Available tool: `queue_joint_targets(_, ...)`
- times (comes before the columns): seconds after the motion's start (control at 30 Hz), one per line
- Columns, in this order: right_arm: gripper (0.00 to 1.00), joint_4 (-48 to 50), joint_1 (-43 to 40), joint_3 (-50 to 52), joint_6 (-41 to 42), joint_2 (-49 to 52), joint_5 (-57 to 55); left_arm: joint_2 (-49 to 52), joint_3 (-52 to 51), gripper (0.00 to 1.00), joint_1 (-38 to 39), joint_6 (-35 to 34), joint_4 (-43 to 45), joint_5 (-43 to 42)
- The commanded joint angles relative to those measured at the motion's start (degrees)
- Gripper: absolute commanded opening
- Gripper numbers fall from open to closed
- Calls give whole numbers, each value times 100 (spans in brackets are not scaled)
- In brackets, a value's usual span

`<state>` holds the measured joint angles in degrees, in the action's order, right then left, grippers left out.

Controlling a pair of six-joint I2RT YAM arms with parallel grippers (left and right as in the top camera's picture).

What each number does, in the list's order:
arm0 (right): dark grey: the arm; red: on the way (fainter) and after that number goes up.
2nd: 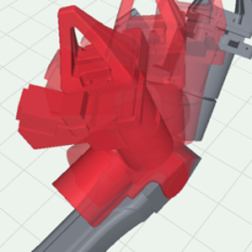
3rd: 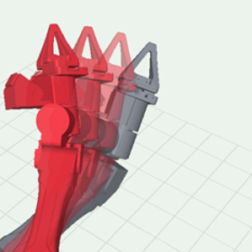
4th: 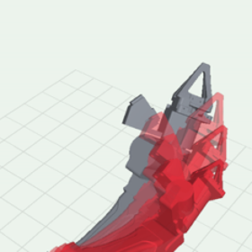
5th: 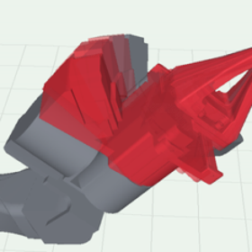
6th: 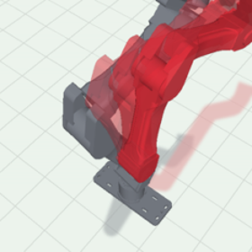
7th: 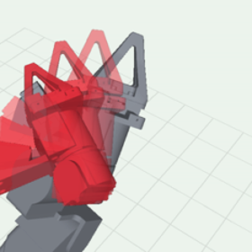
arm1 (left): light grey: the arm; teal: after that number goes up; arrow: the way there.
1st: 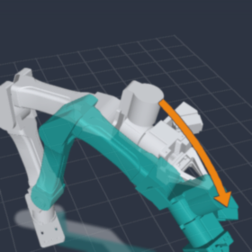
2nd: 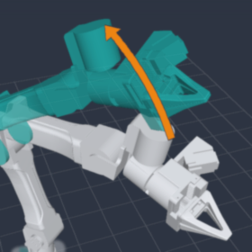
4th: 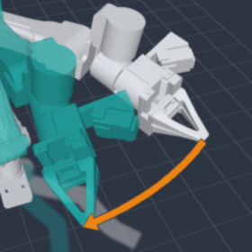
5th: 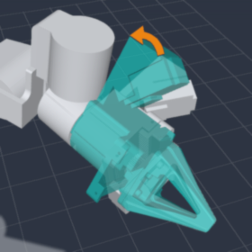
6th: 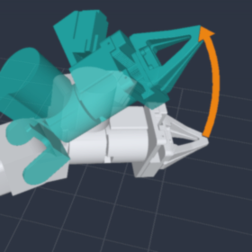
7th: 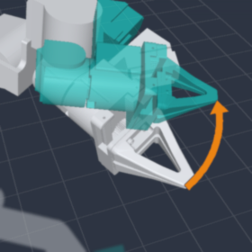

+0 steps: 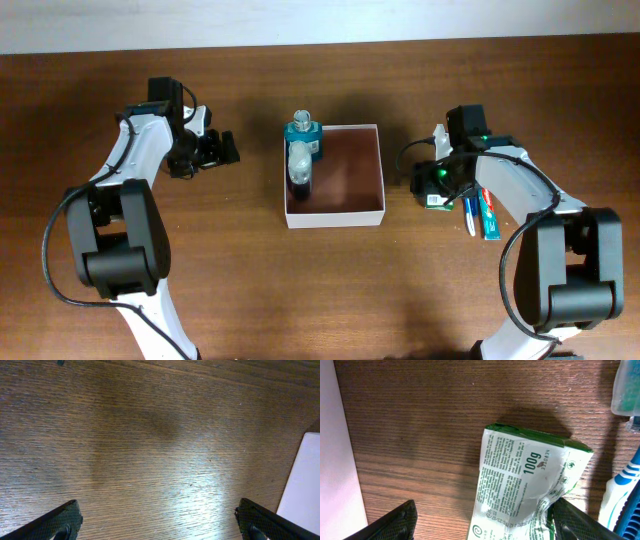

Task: Pack container
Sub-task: 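Lower right gripper onto the soap pack and close on it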

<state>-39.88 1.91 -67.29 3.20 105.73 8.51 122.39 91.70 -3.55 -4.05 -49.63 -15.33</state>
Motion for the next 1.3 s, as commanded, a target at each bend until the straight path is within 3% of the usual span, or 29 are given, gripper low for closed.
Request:
queue_joint_targets(0.0,79,-15,-4,-11,0,79,-111,-24,-15,100,-9,68,11,17)
queue_joint_targets(0.2,84,31,-4,-11,-474,79,-352,-24,-15,99,-11,68,11,17)
queue_joint_targets(1.07,84,393,-4,-11,-422,111,-492,-24,-15,99,-9,68,11,17)
queue_joint_targets(1.27,84,439,-4,-11,-79,380,-516,-24,-15,99,-9,68,11,17)
